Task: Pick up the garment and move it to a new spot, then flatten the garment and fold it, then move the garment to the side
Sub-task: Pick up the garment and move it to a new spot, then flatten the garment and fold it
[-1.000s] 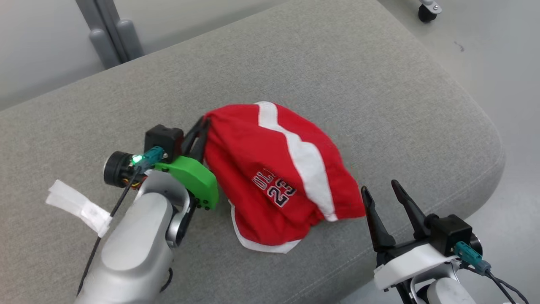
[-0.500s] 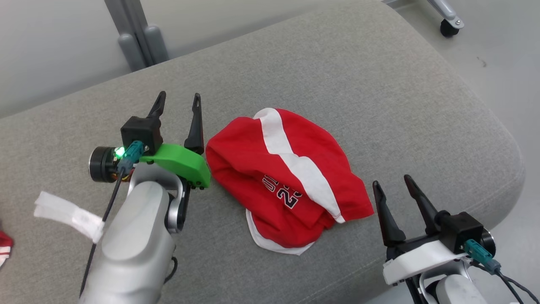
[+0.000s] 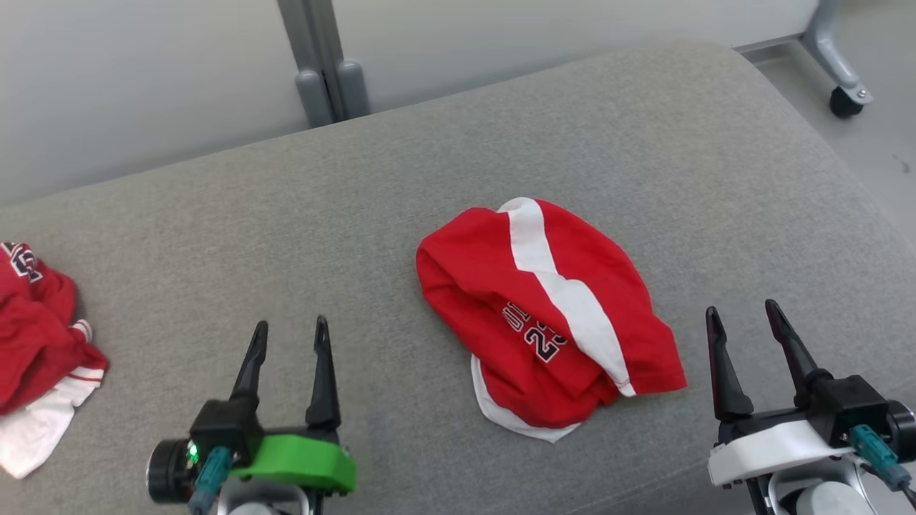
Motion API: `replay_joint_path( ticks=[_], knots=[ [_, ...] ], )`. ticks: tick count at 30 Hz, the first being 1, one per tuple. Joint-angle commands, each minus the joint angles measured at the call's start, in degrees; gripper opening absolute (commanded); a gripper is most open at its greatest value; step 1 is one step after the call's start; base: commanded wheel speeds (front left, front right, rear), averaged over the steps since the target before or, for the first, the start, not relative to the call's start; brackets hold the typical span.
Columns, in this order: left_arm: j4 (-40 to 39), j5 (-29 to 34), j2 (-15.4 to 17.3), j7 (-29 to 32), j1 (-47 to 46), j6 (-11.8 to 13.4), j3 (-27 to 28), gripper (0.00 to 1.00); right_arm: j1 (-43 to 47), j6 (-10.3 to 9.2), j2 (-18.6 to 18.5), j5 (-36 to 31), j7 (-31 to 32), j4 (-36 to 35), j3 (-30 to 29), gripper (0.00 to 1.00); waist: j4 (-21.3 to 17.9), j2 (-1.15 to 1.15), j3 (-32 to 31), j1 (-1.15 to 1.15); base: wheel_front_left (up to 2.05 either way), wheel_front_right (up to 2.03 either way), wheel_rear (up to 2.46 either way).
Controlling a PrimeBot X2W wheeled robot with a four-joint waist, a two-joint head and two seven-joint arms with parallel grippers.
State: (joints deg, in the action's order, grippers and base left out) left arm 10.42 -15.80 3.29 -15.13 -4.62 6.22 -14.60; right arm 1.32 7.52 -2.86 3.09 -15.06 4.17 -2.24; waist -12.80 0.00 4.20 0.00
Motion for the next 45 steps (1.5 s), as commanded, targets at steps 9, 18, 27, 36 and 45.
replay_joint_path(
  ticks=[9,18,27,36,45],
  knots=[
    [-3.91,4.66,-0.16,-0.03,11.45,-0.63,8.14,1.0,2.93,-0.06,-0.07,-1.54,-0.19,-0.57,-1.42,1.0,8.13,0.0,-3.11,0.0,0.0,0.0,0.0],
    [-4.01,7.1,-0.35,-0.03,15.61,-3.51,11.79,1.0,4.4,-0.07,-0.07,-0.78,-0.18,0.17,-2.14,1.0,11.57,0.0,-4.16,0.0,0.0,0.0,0.0],
    [-4.24,5.93,-0.39,-0.03,16.04,-3.81,11.41,1.0,4.19,-0.06,-0.07,-0.89,-0.18,0.73,-1.89,1.0,12.29,0.0,-4.31,0.0,0.0,0.0,0.0],
    [-4.05,4.53,-0.39,-0.03,13.46,-5.8,7.73,1.0,3.15,-0.06,-0.07,-0.47,-0.18,0.6,-1.04,1.0,10.52,0.0,-3.46,0.0,0.0,0.0,0.0],
    [5.21,-2.13,-0.31,0.58,3.17,-10.98,-8.82,1.0,1.13,-0.06,-0.08,-0.16,-0.18,0.1,-0.63,1.0,6.57,0.0,-0.22,0.0,0.0,0.0,0.0]
  ],
)
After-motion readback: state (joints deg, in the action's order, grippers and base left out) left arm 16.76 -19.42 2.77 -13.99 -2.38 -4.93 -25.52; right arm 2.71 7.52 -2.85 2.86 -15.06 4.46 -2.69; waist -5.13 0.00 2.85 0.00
